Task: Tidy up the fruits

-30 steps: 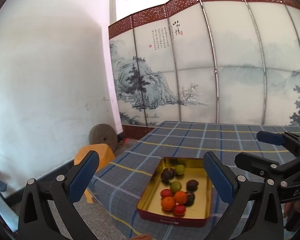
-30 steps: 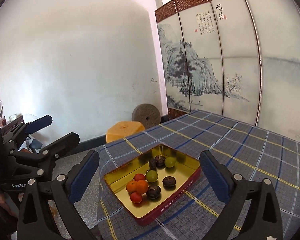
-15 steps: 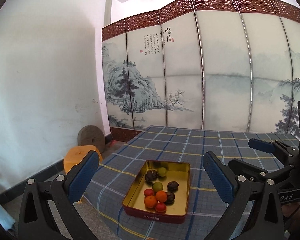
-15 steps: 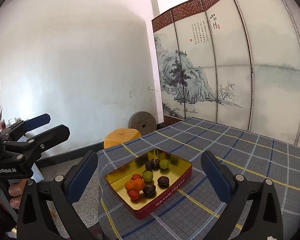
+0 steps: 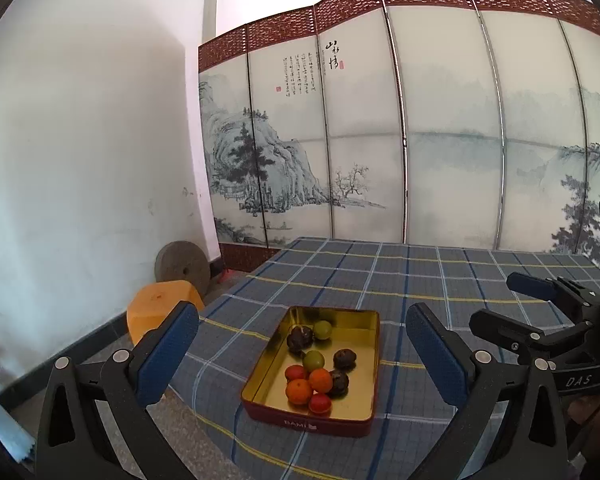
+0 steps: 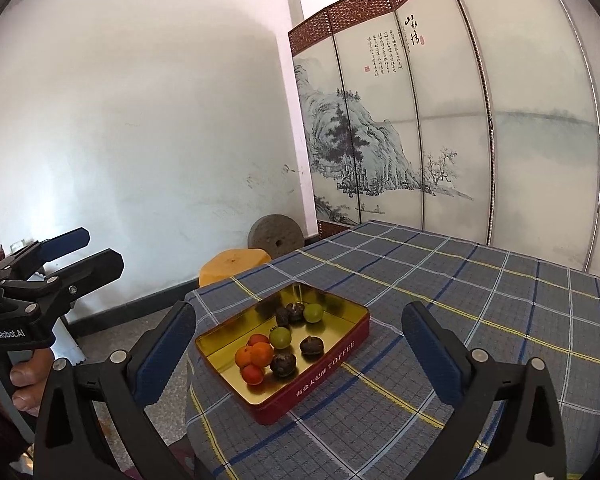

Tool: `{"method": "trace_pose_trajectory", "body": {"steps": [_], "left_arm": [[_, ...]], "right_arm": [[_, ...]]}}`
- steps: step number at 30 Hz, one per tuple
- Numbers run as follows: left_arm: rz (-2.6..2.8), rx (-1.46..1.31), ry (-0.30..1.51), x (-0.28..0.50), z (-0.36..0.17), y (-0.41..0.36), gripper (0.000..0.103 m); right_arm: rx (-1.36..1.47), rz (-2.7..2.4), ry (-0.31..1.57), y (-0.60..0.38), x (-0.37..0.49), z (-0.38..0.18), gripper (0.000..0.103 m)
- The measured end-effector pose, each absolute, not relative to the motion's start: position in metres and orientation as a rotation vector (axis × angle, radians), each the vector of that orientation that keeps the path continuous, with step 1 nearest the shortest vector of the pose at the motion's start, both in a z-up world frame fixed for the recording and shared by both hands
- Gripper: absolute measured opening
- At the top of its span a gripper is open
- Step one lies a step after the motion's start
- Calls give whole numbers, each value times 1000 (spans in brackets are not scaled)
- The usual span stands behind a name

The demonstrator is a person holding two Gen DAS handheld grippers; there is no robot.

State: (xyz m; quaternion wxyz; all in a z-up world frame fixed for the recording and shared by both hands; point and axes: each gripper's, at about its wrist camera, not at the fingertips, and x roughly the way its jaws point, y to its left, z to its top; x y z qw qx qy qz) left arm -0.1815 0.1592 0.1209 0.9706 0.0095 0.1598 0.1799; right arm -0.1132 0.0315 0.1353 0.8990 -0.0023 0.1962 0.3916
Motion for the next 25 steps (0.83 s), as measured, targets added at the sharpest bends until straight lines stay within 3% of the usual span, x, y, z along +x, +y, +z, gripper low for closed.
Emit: {"method": "trace_pose_trajectory", "body": {"steps": [13,25], "left_arm": [[357,5,458,-134,94,165,103],[363,25,546,-73,86,156,103]], "right_arm": [[-11,658,524,-32,-59,91,103],[13,242,885,-206,69,-7,103]]}}
